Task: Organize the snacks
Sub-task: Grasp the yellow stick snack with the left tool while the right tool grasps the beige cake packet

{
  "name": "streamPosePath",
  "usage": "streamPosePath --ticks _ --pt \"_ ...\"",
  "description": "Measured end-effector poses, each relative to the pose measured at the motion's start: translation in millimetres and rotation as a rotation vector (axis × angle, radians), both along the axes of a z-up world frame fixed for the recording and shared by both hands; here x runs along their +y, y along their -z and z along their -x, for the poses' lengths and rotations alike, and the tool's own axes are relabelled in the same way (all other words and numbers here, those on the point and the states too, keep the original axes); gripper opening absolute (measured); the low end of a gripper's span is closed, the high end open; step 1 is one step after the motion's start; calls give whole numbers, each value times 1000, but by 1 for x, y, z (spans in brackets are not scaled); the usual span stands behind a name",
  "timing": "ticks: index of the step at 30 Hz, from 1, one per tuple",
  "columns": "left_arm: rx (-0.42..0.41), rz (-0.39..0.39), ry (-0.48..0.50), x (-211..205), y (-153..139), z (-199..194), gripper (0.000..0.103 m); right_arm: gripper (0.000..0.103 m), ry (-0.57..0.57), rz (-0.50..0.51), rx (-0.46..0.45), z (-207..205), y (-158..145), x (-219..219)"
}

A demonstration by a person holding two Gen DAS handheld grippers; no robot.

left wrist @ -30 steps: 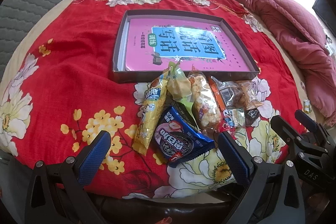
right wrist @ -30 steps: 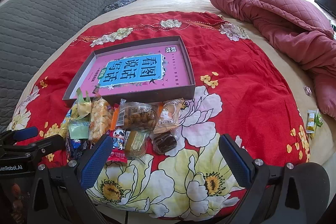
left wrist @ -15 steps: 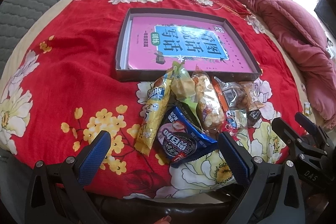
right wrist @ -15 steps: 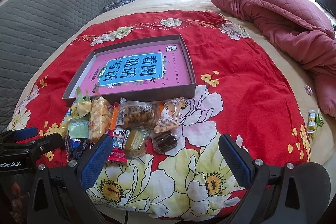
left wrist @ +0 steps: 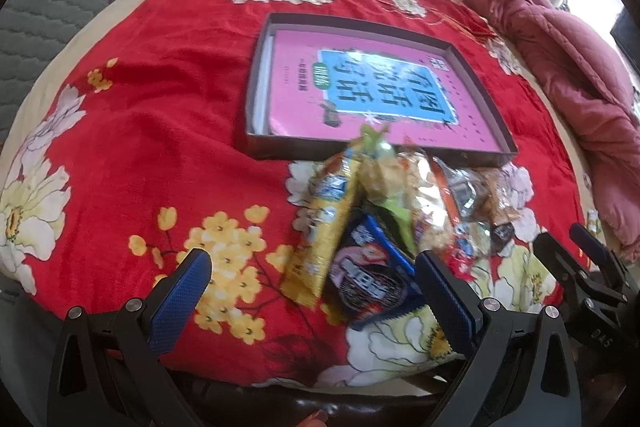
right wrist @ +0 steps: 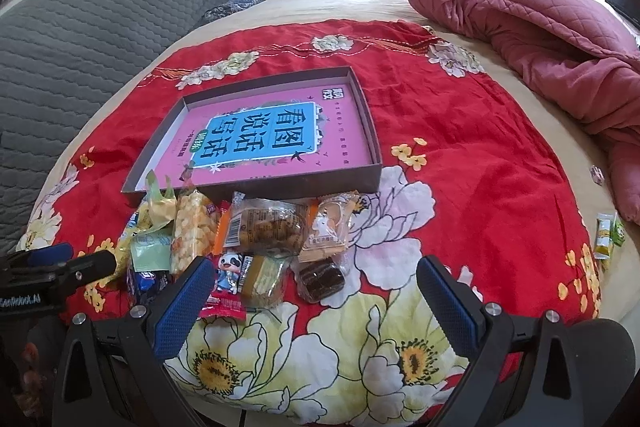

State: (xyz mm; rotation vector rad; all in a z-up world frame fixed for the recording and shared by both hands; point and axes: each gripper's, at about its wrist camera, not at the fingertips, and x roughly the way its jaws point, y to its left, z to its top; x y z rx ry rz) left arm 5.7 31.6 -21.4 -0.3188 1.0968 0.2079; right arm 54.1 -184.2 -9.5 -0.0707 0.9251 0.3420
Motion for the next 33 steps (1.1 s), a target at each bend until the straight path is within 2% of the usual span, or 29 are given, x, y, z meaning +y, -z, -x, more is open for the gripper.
streamPosePath --ticks 23,33 --pt "45 17 -25 27 27 -28 102 102 -28 0 19 -22 16 10" --pt "57 43 -14 32 37 -41 102 102 -3 -15 59 -34 27 3"
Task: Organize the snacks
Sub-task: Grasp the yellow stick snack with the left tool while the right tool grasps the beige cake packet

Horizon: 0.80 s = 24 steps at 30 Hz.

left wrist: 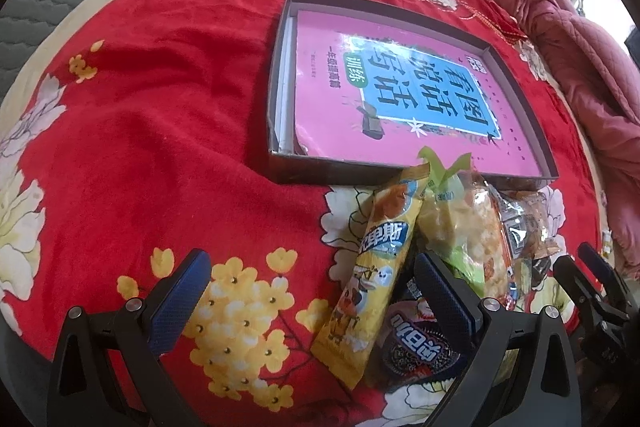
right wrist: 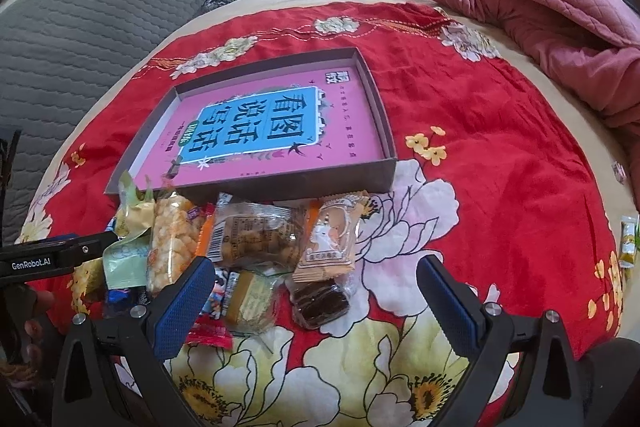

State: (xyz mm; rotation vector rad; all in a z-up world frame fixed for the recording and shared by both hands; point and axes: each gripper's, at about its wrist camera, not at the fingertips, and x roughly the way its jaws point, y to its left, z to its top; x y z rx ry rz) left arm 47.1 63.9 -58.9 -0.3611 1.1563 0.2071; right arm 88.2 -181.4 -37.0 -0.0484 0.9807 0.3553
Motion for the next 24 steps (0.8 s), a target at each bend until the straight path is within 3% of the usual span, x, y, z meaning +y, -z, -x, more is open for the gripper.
streamPosePath --ticks 7,16,21,24 --pt "-8 55 19 2 5 -8 100 102 78 -30 37 -16 9 -20" --pt "-27 124 46 4 7 -8 84 101 91 16 66 -37 25 -19" --pt "-30 136 79 1 8 -10 66 82 71 22 55 -40 28 -14" --pt "-12 164 83 3 14 -10 60 68 60 16 71 -43 31 -12"
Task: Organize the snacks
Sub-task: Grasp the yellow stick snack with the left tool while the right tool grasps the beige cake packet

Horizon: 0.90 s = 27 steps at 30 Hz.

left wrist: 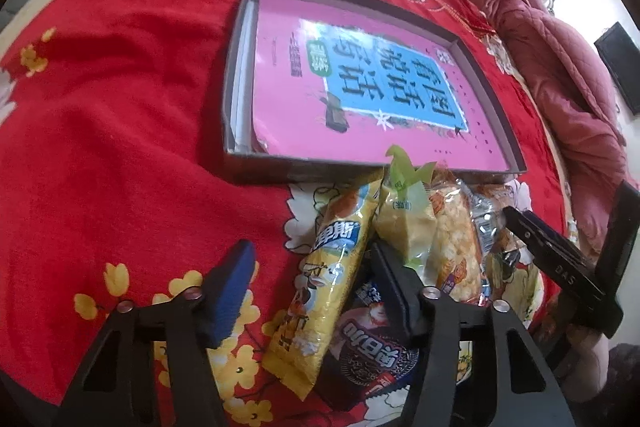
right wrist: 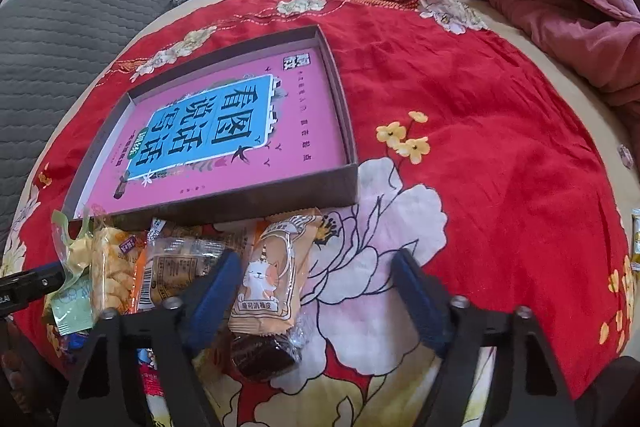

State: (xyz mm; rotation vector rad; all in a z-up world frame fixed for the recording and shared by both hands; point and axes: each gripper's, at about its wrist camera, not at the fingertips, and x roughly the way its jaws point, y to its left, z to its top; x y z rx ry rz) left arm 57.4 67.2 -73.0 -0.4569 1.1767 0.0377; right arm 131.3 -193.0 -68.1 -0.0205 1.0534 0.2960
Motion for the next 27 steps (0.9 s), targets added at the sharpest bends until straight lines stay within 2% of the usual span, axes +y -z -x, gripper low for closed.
streamPosePath --ticks 5,8,10,15,24,27 --pt "2 24 -6 5 4 0 56 54 -40 -13 8 0 2 6" --pt "-5 30 7 2 5 -1 45 44 -53 -21 20 -3 5 9" --pt "-8 44 16 1 6 -2 35 32 -66 -40 23 -4 5 10" --pt "-24 77 16 2 7 -1 24 29 -53 -110 42 -6 4 1" --pt "-62 85 3 4 -7 4 20 28 -17 -284 79 -9 -3 -22" --pt "-80 76 -3 6 -15 8 20 28 -19 -320 63 -6 -10 -27"
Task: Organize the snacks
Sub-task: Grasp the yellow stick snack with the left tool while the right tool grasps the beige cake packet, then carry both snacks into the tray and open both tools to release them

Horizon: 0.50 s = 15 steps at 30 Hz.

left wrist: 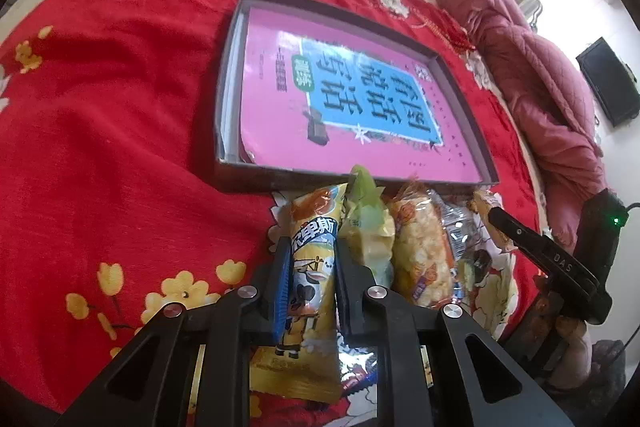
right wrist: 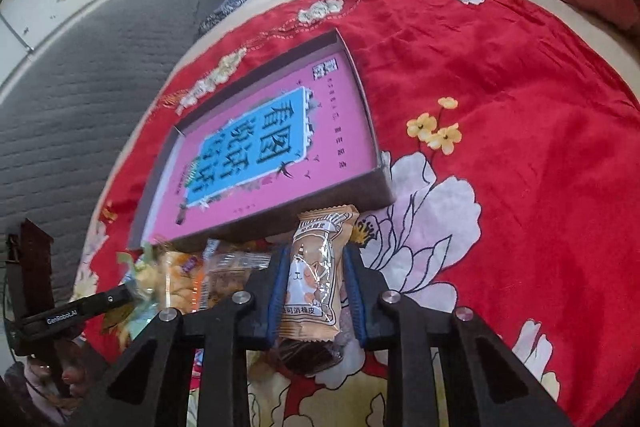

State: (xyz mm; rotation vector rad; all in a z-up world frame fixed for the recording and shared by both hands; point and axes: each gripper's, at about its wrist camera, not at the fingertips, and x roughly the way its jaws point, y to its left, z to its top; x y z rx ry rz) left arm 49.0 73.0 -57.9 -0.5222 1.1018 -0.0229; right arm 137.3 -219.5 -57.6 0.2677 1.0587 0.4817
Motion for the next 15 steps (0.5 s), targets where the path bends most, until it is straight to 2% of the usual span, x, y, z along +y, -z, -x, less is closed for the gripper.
streamPosePath --ticks 15 --pt "-70 -9 -43 12 -32 15 19 28 -3 -161 -113 4 -35 -12"
